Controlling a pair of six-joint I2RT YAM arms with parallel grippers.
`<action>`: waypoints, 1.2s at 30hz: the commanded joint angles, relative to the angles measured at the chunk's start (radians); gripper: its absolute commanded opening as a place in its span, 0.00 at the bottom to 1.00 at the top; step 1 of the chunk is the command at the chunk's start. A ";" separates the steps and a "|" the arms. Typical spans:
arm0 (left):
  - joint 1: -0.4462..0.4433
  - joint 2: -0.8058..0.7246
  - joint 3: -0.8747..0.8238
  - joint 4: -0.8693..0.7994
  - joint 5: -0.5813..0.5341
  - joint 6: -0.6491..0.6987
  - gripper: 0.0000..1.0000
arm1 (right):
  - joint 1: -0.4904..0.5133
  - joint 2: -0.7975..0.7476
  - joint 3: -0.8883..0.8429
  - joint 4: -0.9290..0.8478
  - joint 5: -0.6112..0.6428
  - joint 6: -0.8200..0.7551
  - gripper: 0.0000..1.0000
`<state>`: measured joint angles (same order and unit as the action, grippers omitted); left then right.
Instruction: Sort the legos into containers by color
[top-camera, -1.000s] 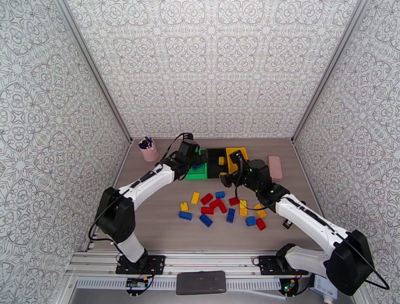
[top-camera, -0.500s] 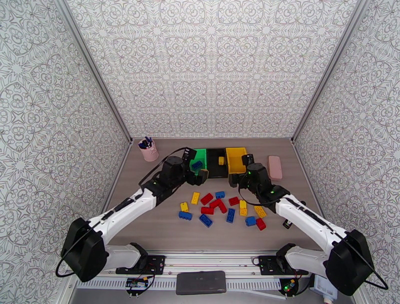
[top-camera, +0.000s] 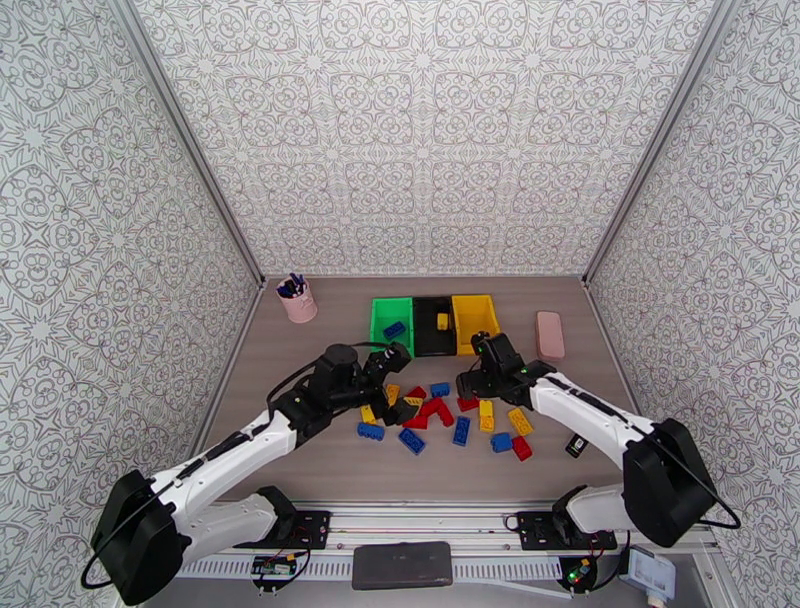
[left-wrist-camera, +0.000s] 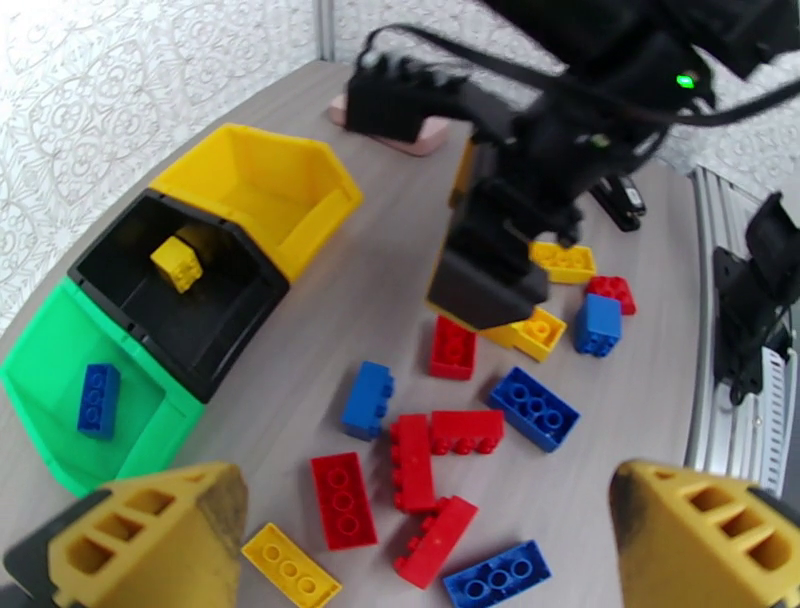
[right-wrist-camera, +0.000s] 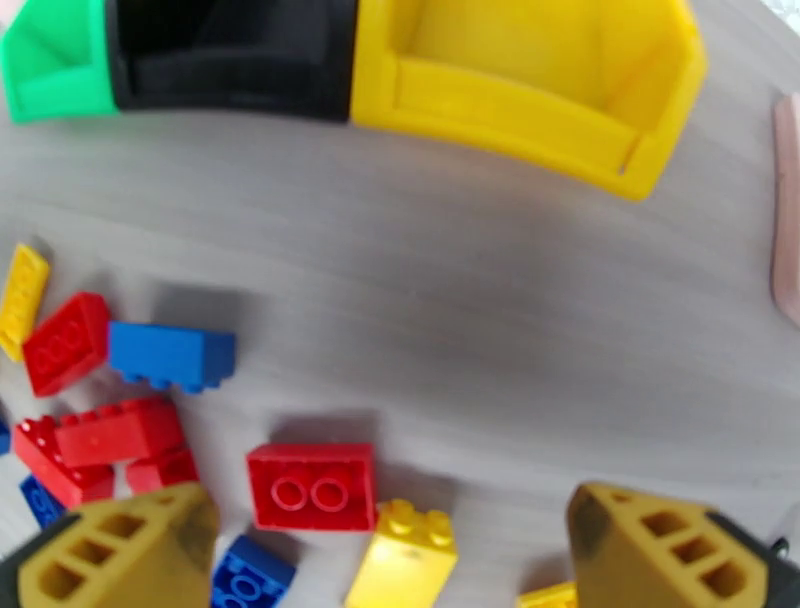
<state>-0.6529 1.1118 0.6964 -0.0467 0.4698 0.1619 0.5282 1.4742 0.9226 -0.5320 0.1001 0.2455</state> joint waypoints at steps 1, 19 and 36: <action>-0.008 -0.030 -0.029 0.033 0.059 0.030 1.00 | 0.022 0.073 0.062 -0.052 -0.001 -0.040 0.94; -0.007 -0.018 -0.037 0.042 0.079 0.034 1.00 | 0.036 0.276 0.138 -0.065 -0.111 -0.074 0.67; -0.004 -0.030 -0.074 0.135 0.027 -0.018 1.00 | 0.027 0.138 0.171 -0.040 -0.059 -0.061 0.47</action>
<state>-0.6529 1.0935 0.6529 0.0166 0.5228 0.1757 0.5564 1.6657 1.0447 -0.5858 0.0086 0.1860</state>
